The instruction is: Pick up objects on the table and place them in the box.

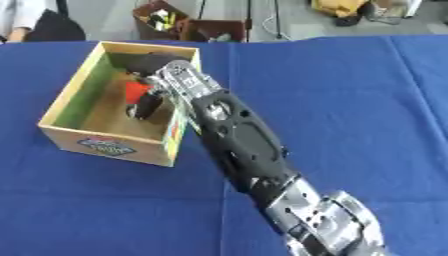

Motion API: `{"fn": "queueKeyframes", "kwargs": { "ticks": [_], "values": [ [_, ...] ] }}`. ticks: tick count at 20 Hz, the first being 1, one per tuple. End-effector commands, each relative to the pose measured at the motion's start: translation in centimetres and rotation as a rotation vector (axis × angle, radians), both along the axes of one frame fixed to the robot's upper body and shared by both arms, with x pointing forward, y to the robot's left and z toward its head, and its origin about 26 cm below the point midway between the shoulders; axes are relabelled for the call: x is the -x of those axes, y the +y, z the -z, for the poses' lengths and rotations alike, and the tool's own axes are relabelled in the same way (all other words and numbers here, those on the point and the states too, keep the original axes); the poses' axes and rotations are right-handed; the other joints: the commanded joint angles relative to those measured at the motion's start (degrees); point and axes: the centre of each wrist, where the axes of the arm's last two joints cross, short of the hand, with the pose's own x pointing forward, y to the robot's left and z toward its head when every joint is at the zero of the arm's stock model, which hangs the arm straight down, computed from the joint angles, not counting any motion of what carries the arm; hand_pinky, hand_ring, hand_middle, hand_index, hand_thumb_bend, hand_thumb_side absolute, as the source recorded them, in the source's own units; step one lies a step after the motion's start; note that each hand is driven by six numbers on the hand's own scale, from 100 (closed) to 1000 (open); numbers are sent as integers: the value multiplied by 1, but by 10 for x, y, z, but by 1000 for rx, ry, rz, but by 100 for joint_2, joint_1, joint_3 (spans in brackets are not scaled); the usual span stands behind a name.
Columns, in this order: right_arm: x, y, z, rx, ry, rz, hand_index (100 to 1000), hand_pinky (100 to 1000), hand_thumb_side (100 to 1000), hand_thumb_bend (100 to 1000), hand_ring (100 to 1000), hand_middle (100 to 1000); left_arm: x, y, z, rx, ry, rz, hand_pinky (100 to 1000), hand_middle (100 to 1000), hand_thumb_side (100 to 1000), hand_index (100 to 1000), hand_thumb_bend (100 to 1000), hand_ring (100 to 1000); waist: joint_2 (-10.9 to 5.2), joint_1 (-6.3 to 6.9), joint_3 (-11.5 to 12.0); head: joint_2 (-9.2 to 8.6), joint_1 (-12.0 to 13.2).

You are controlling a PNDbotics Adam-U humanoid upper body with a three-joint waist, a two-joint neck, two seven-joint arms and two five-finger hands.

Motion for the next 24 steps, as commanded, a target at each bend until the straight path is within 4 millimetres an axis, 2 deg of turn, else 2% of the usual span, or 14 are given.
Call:
{"fn": "queueKeyframes", "kwargs": {
  "ticks": [1, 5, 9, 10, 11, 12, 13, 14, 15, 16, 18, 19, 23, 24],
  "values": [
    [5, -1, -24, -19, -69, -3, 999, 911, 604, 760, 939, 885, 1, 2, -7, -12, -23, -1, 480, 583, 918, 776, 419, 626, -143, 37, -14, -9, 20],
    [10, -2, -37, -64, -116, -20, 982, 911, 652, 737, 930, 873, 2, 2, -7, -13, -21, 0, 481, 583, 918, 776, 417, 626, -175, 51, -53, 15, 36],
    [18, -9, -57, -120, -164, -47, 978, 911, 637, 708, 921, 869, 2, 3, -7, -13, -20, -3, 481, 583, 919, 776, 417, 626, -212, 72, -78, 43, 62],
    [21, -11, -63, -136, -177, -57, 977, 911, 656, 706, 919, 867, 2, 3, -6, -13, -19, -4, 481, 583, 919, 776, 417, 626, -222, 76, -87, 57, 72],
    [24, -14, -69, -155, -190, -68, 975, 911, 747, 648, 915, 863, 2, 3, -6, -13, -19, -4, 481, 583, 925, 776, 431, 626, -231, 80, -96, 70, 83],
    [28, -17, -75, -179, -203, -82, 973, 911, 702, 695, 913, 861, 3, 3, -6, -14, -18, -5, 482, 583, 920, 776, 418, 626, -240, 85, -105, 83, 97],
    [33, -20, -82, -212, -221, -100, 964, 908, 805, 608, 905, 851, 3, 4, -6, -14, -18, -7, 482, 583, 917, 776, 426, 626, -251, 92, -116, 105, 116],
    [39, -24, -89, -249, -244, -120, 962, 903, 832, 491, 901, 847, 3, 4, -6, -15, -19, -9, 482, 583, 917, 776, 427, 627, -261, 97, -129, 126, 133],
    [44, -27, -95, -281, -269, -138, 961, 901, 839, 440, 899, 845, 3, 4, -6, -15, -19, -10, 482, 583, 918, 776, 426, 627, -269, 100, -140, 141, 149],
    [50, -31, -100, -311, -296, -157, 958, 896, 883, 341, 894, 840, 3, 5, -6, -14, -19, -12, 482, 583, 920, 777, 424, 627, -276, 105, -155, 157, 171],
    [61, -39, -109, -383, -348, -199, 957, 893, 977, 320, 889, 837, 3, 5, -6, -14, -19, -15, 482, 583, 922, 777, 423, 627, -292, 117, -188, 194, 217],
    [67, -43, -113, -420, -368, -217, 959, 895, 1000, 265, 885, 835, 3, 5, -6, -14, -19, -16, 482, 584, 924, 777, 423, 627, -300, 125, -202, 209, 238],
    [86, -56, -121, -536, -419, -275, 960, 896, 1000, 149, 886, 839, 4, 6, -6, -15, -18, -19, 483, 584, 925, 778, 424, 628, -330, 145, -246, 245, 278],
    [90, -58, -122, -556, -422, -283, 960, 896, 1000, 149, 886, 839, 4, 6, -5, -15, -18, -19, 483, 584, 925, 778, 424, 628, -334, 147, -250, 248, 280]
  ]
}}
